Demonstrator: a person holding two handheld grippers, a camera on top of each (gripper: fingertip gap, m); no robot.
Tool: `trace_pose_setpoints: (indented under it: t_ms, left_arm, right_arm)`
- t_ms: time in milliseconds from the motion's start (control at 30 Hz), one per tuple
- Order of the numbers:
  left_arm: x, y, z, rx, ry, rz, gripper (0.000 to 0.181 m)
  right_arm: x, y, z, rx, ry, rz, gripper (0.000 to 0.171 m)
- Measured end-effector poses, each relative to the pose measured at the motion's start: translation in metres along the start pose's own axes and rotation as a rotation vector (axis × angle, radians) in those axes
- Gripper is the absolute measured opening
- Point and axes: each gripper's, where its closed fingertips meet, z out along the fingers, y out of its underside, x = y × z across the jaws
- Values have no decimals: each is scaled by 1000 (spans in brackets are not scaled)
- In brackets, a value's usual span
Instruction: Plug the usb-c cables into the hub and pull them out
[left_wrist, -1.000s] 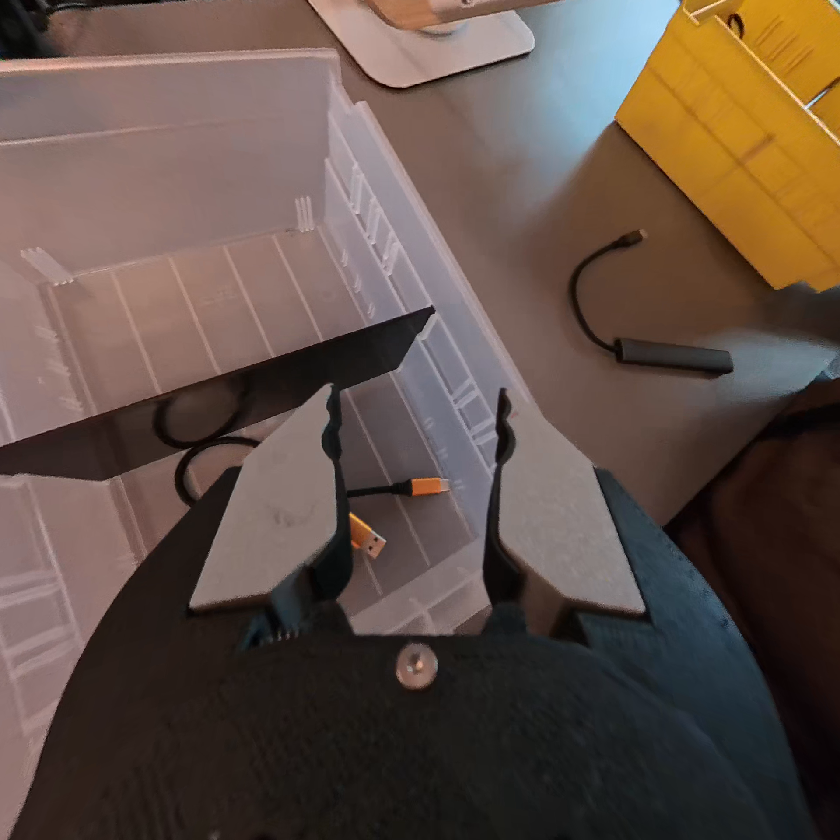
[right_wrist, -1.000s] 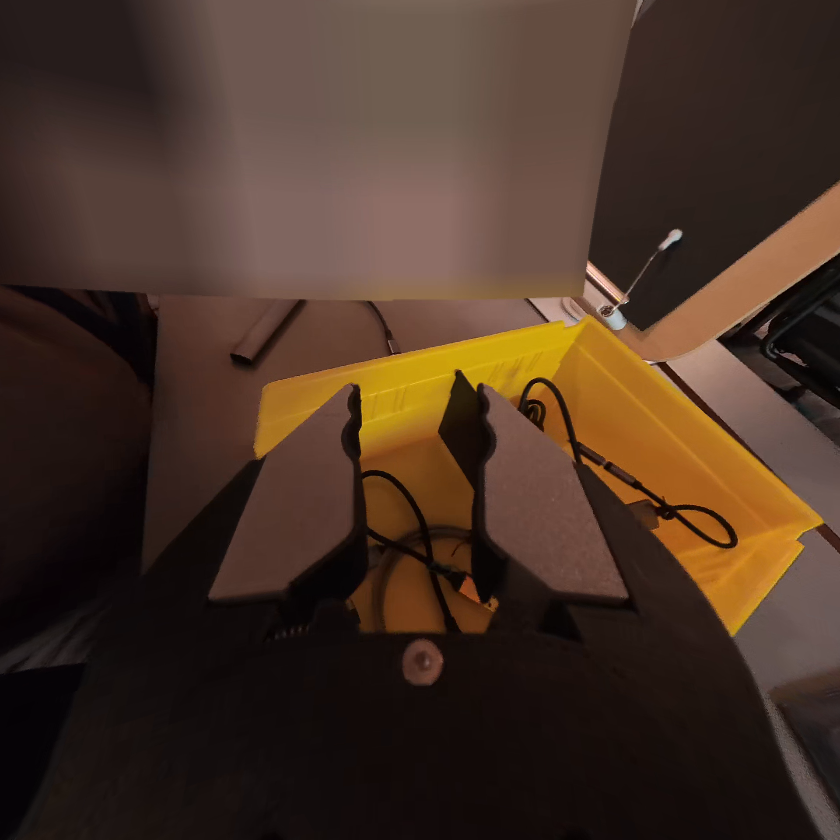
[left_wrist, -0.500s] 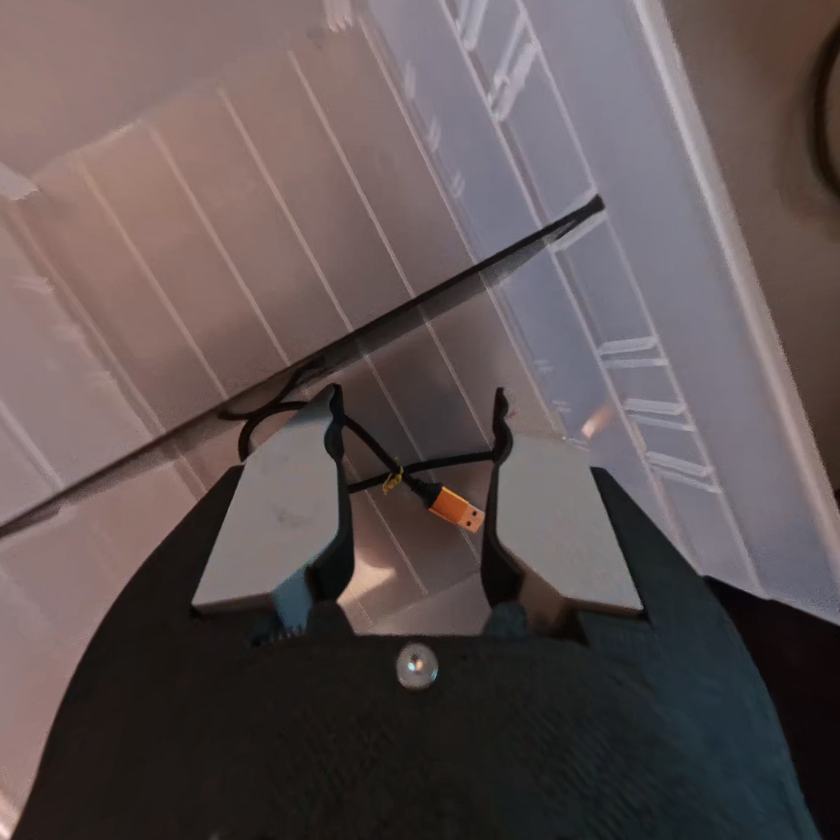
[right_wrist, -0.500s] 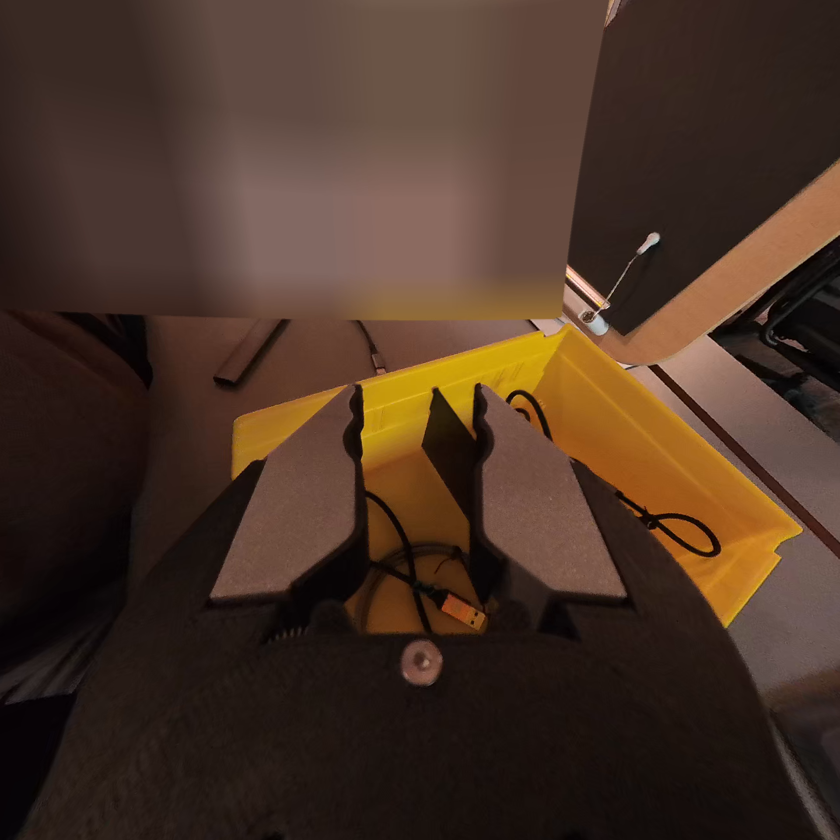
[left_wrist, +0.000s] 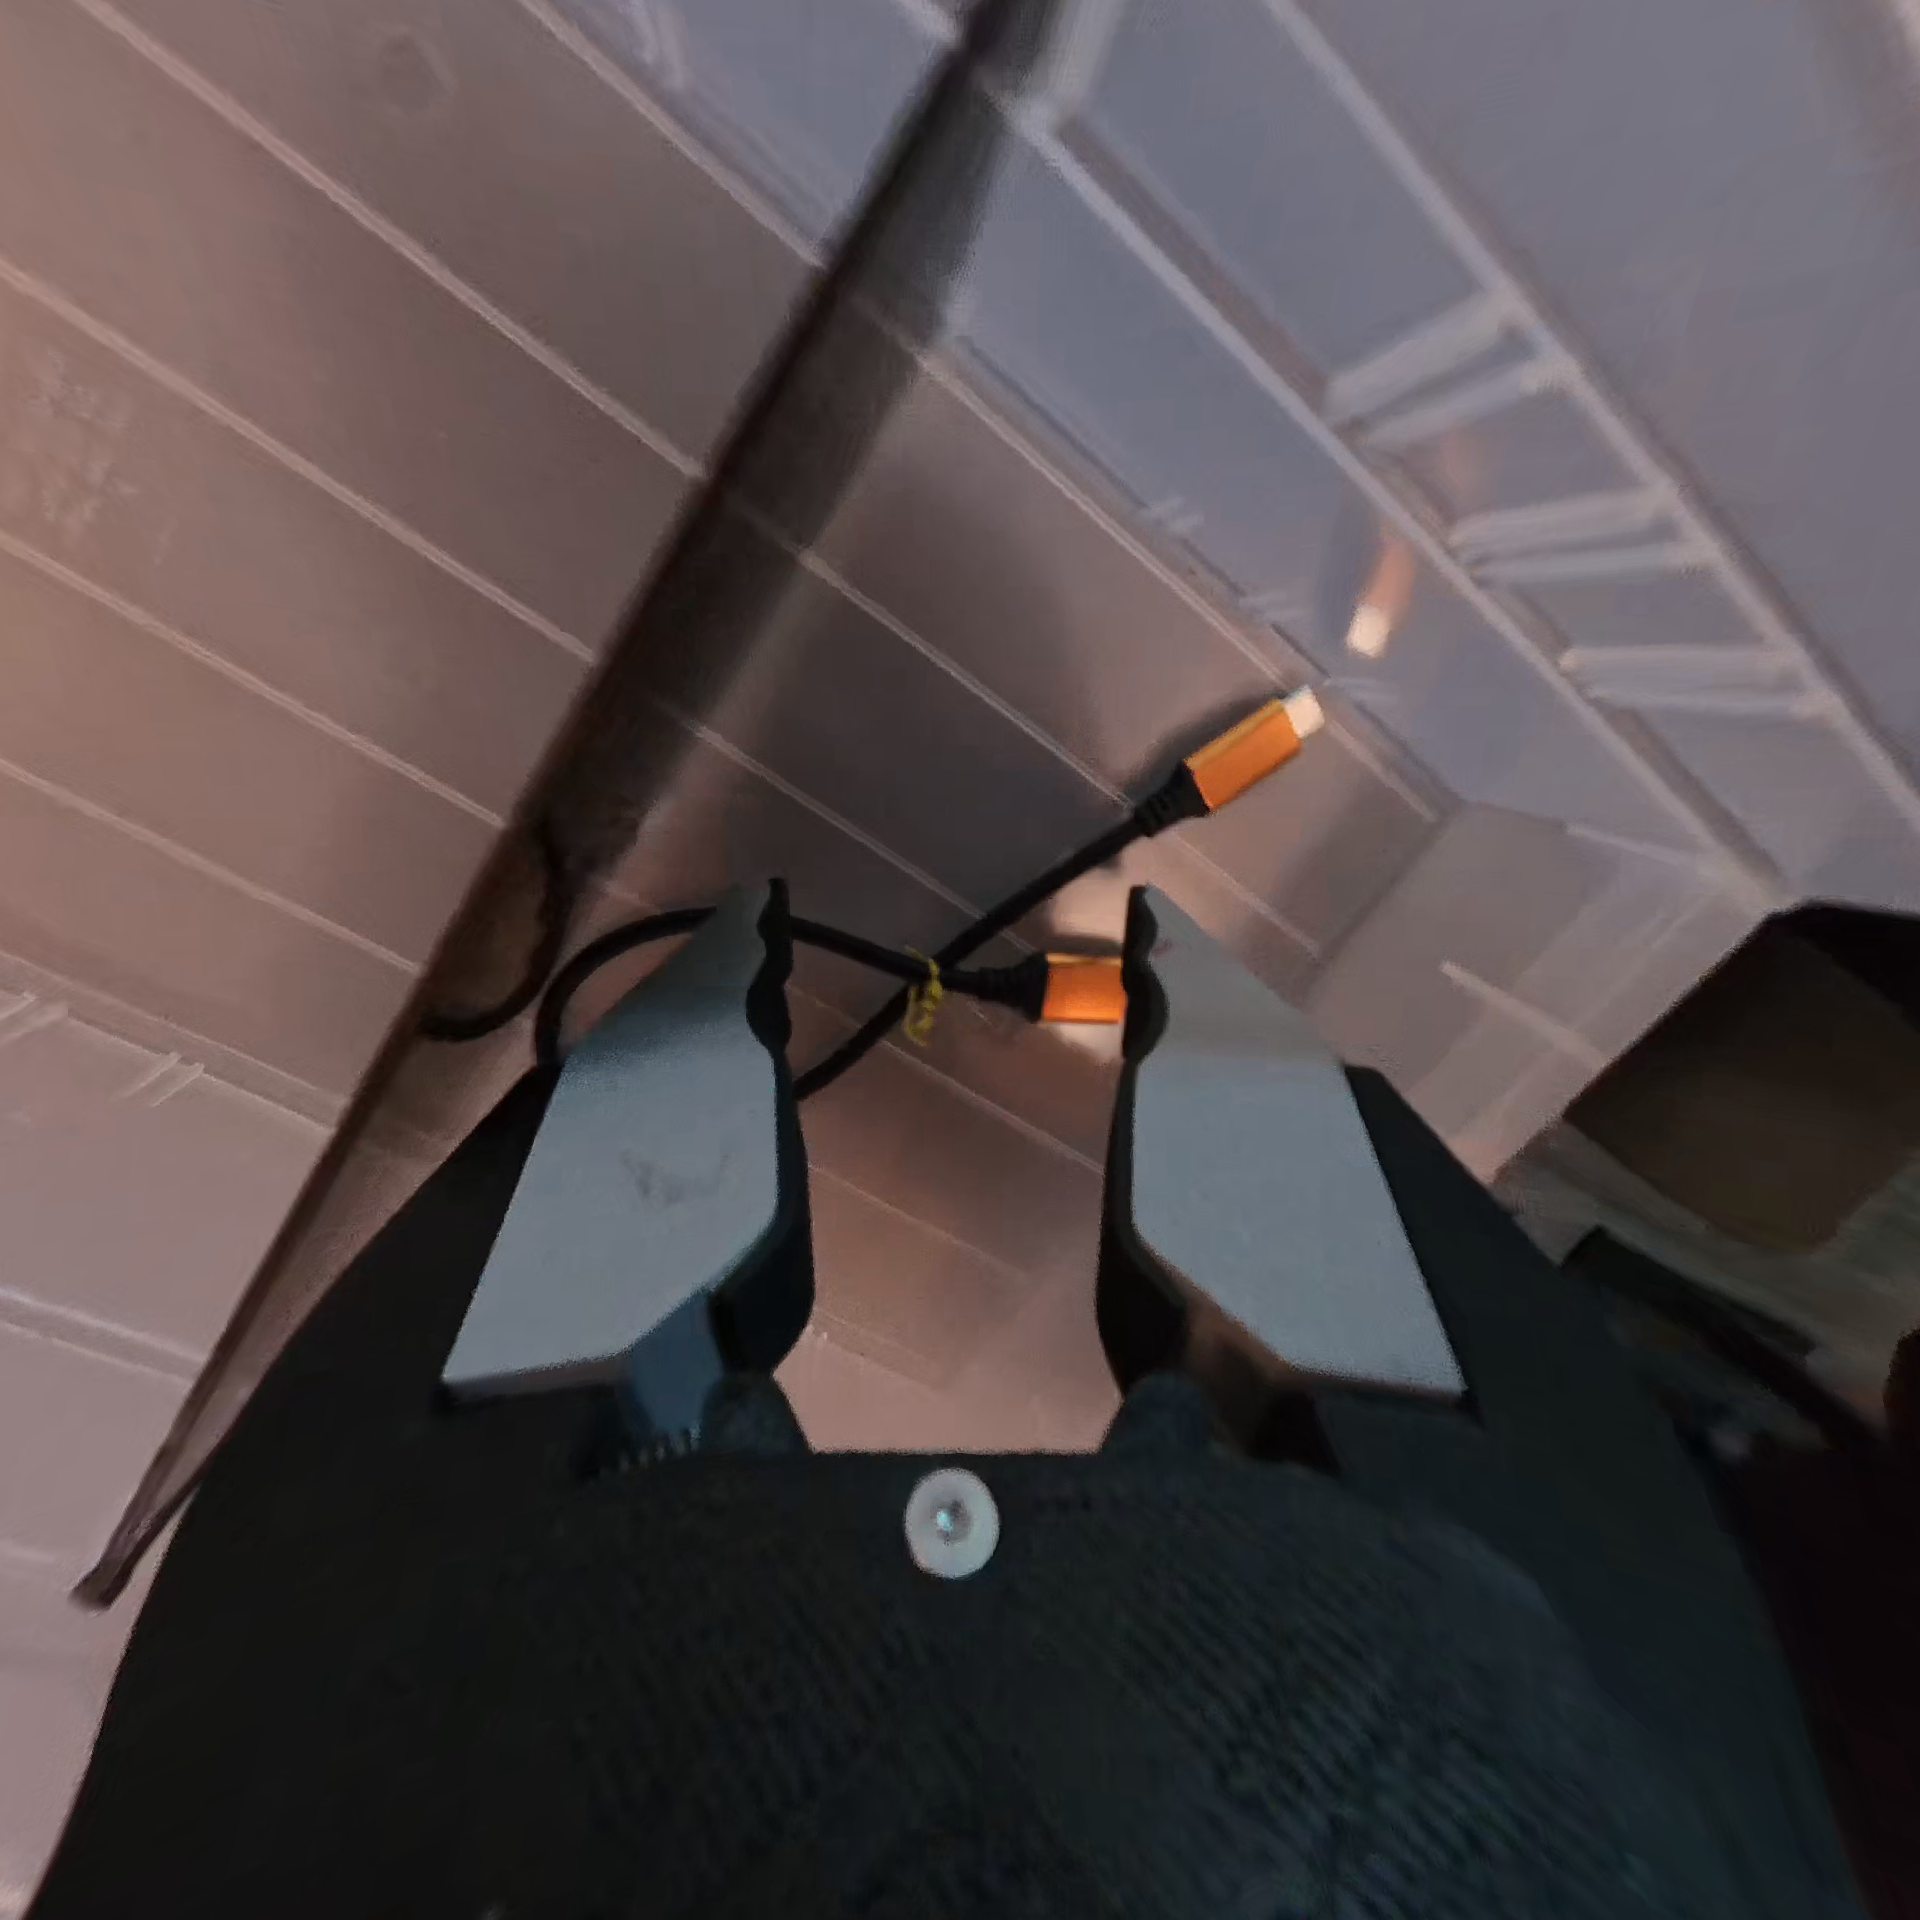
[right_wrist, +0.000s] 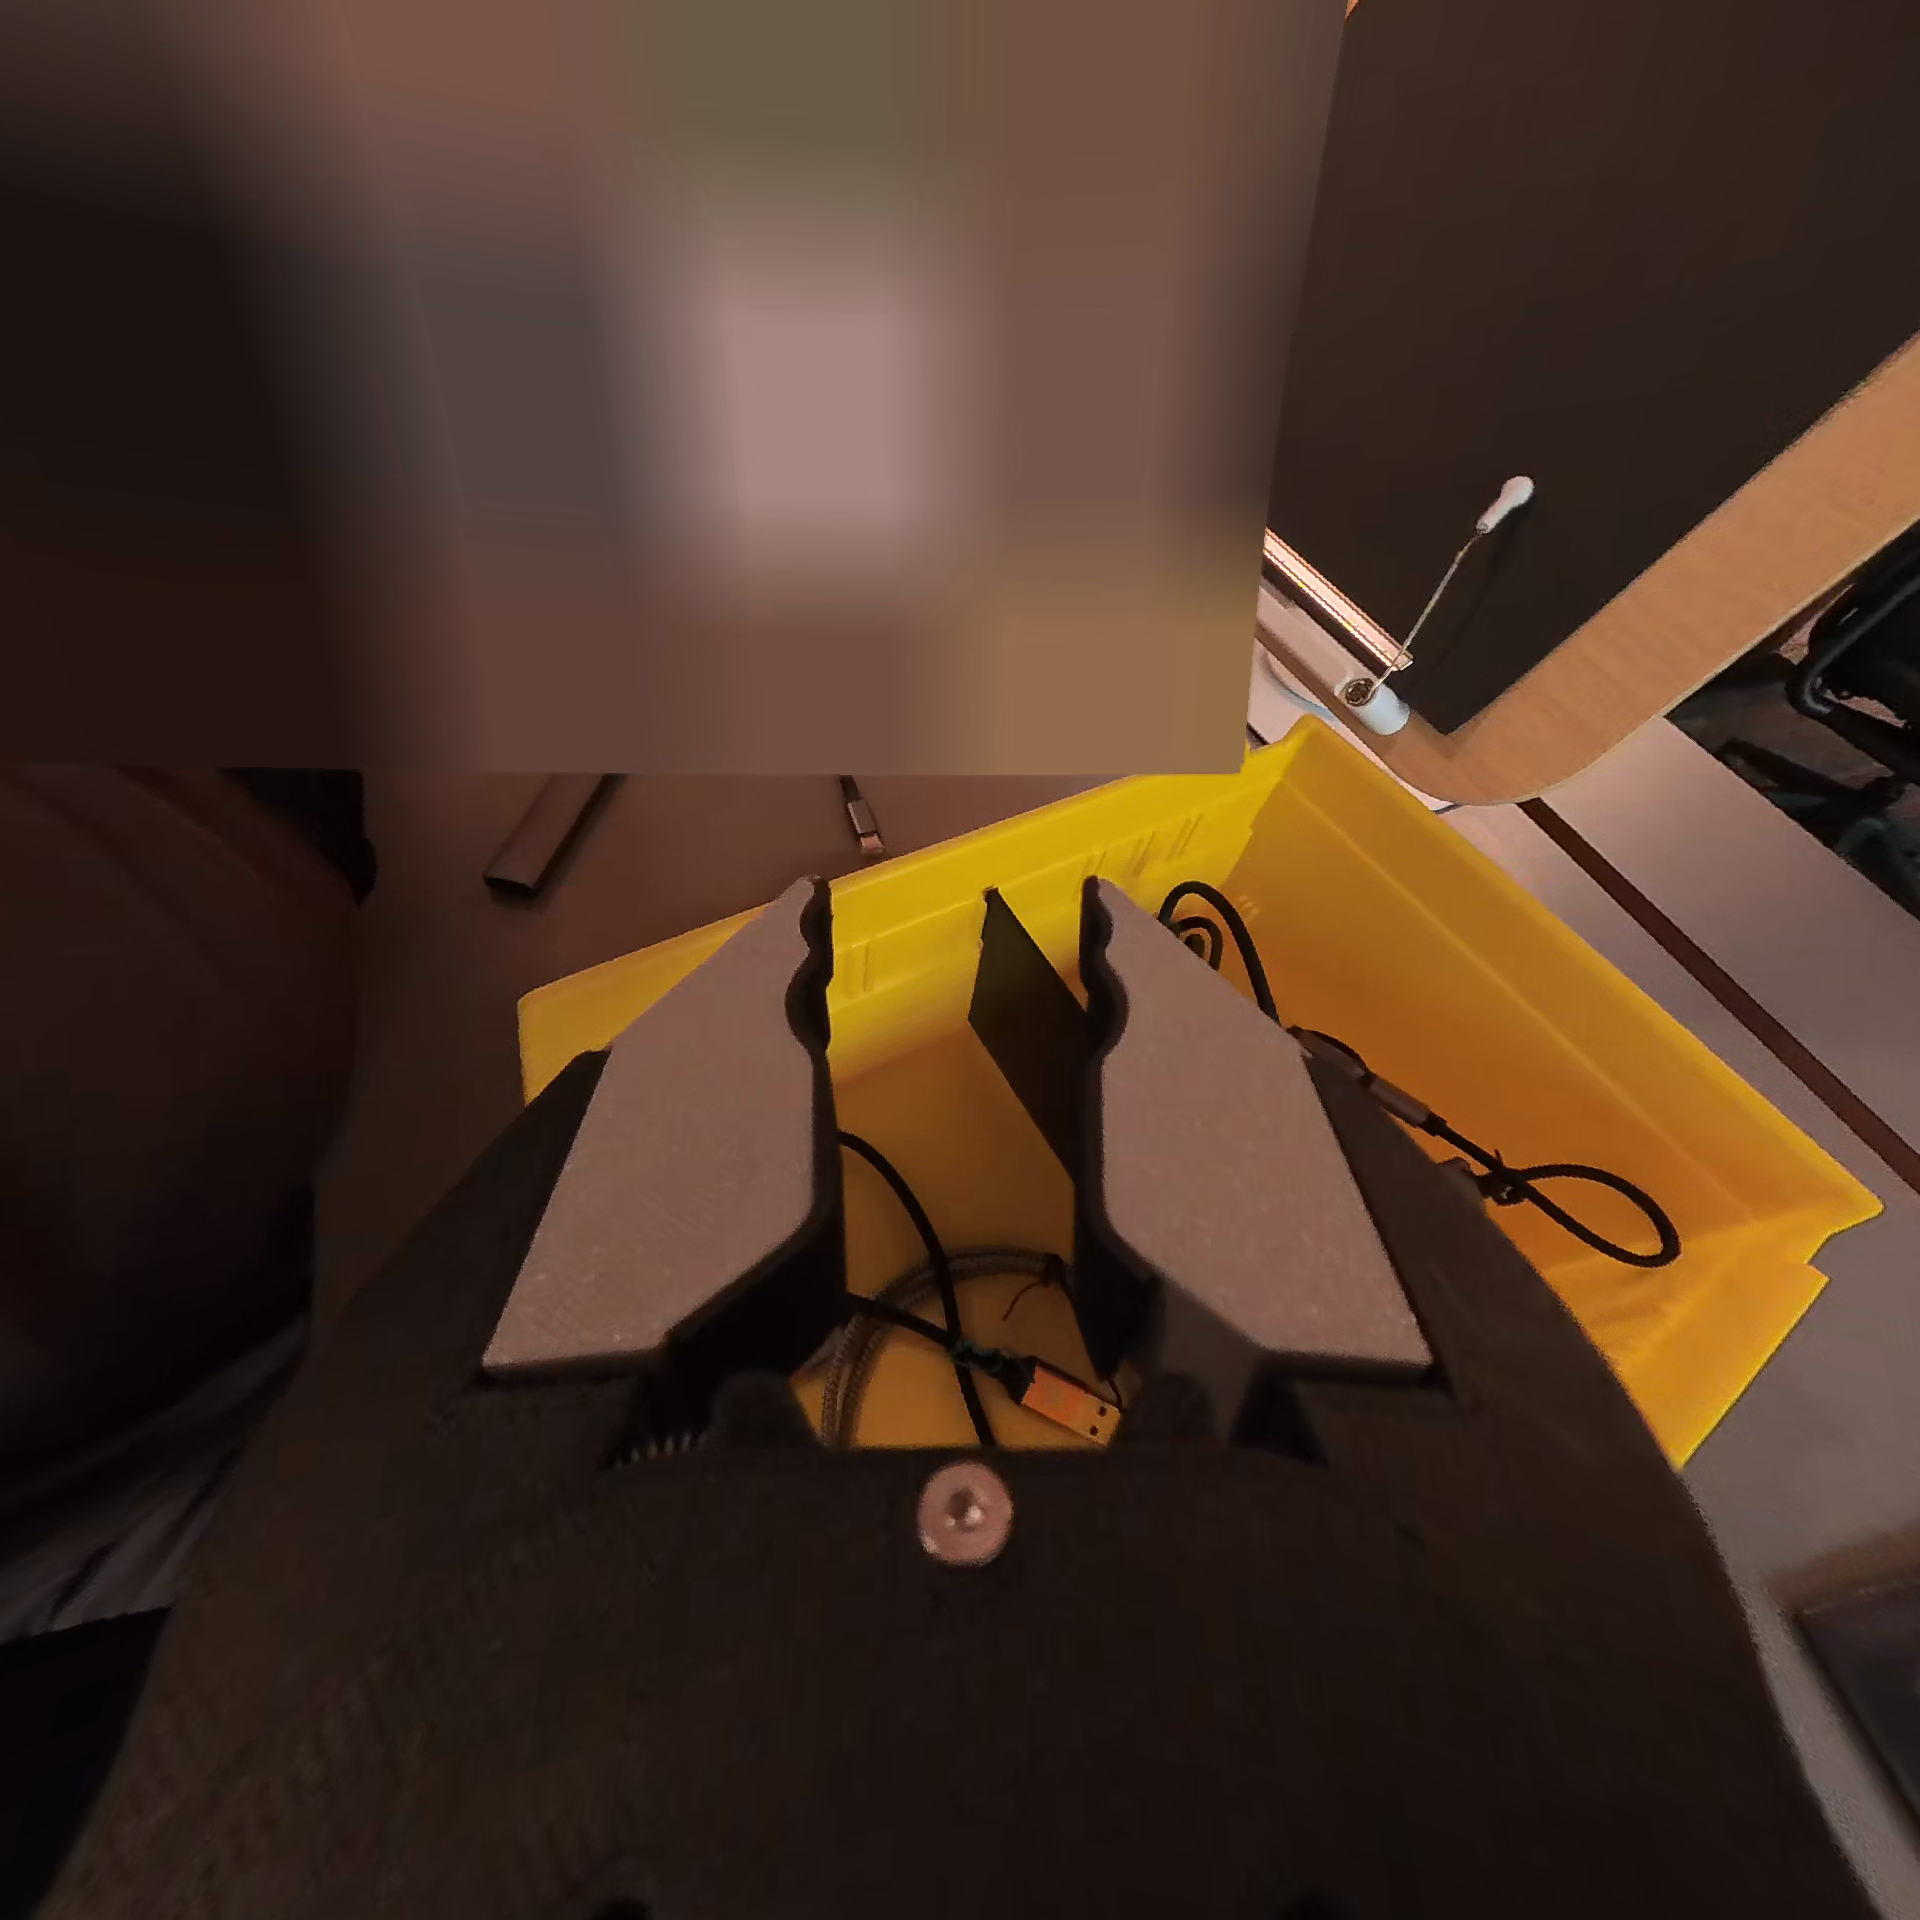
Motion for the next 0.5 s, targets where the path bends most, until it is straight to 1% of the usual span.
trace_pose_setpoints:
  t_ms: [67, 133, 200, 233, 267, 300, 433, 500]
  left_arm:
    - [4, -1, 2, 19, -7, 80, 62]
    - [1, -3, 3, 21, -43, 113, 57]
    - [-4, -3, 3, 5, -87, 143, 48]
    - [-3, -3, 3, 2, -83, 162, 41]
    - [-2, -3, 3, 2, -84, 181, 26]
    - [-4, -2, 3, 2, -102, 203, 4]
    - [-5, -3, 3, 40, -141, 218, 3]
    - [-7, 2, 1, 17, -150, 201, 3]
  right_arm:
    - [1, 1, 1, 1, 1, 8, 45]
    - [2, 3, 3, -8, 2, 8, 45]
    - [1, 4, 4, -14, 3, 0, 45]
    - [0, 4, 4, -13, 4, -4, 44]
    - [0, 4, 4, -8, 4, -6, 44]
    - [0, 4, 4, -1, 3, -5, 44]
    - [2, 7, -1, 24, 18, 10, 41]
    - [3, 8, -4, 31, 31, 15, 40]
